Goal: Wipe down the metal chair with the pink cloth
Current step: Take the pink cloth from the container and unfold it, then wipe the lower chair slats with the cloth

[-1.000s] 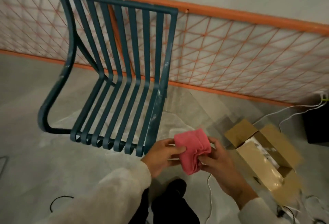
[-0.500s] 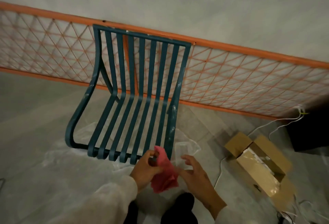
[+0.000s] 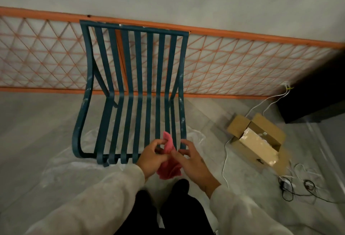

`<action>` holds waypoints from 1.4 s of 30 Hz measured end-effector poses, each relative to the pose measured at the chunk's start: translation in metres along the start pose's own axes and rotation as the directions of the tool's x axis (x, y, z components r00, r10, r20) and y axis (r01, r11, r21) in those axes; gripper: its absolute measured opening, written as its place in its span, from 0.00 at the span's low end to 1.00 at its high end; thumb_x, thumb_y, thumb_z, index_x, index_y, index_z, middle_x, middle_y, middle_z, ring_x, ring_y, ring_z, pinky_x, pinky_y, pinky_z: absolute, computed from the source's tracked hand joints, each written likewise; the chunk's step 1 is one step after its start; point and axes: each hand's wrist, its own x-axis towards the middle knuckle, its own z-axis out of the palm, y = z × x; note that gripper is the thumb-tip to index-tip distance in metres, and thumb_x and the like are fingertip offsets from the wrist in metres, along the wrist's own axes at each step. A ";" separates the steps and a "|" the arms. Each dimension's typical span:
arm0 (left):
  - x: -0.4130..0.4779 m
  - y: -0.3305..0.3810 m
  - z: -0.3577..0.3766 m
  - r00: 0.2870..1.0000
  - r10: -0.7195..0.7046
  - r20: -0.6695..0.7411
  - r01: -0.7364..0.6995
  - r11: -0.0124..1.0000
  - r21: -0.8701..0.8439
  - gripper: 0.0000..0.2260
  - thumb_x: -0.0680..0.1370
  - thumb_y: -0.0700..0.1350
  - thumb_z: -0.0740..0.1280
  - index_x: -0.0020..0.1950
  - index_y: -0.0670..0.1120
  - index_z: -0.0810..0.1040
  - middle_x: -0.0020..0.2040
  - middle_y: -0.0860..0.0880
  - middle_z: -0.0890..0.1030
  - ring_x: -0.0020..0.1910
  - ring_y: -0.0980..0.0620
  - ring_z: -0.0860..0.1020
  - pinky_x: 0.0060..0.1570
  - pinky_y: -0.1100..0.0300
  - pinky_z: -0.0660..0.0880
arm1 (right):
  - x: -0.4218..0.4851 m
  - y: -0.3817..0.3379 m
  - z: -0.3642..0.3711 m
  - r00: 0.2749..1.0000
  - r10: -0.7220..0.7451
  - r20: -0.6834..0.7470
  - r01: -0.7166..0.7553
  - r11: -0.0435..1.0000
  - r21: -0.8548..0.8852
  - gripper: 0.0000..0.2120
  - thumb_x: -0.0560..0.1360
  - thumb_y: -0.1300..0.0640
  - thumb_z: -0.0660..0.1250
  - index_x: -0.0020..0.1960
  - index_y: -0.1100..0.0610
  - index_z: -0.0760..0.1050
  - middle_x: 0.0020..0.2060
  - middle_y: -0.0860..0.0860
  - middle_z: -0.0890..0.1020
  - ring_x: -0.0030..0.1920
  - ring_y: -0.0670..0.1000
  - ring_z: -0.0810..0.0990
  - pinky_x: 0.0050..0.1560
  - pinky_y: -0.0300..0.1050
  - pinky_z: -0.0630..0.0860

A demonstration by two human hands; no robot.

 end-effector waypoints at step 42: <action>0.209 -0.063 0.052 0.954 -0.278 0.107 0.282 0.959 -0.016 0.23 0.75 0.31 0.65 0.68 0.45 0.71 0.46 0.53 0.79 0.56 0.49 0.78 0.64 0.55 0.73 | 0.241 0.047 -0.053 0.929 -0.368 -0.047 0.281 0.782 -0.557 0.16 0.80 0.62 0.62 0.67 0.55 0.74 0.56 0.57 0.80 0.48 0.57 0.81 0.52 0.55 0.81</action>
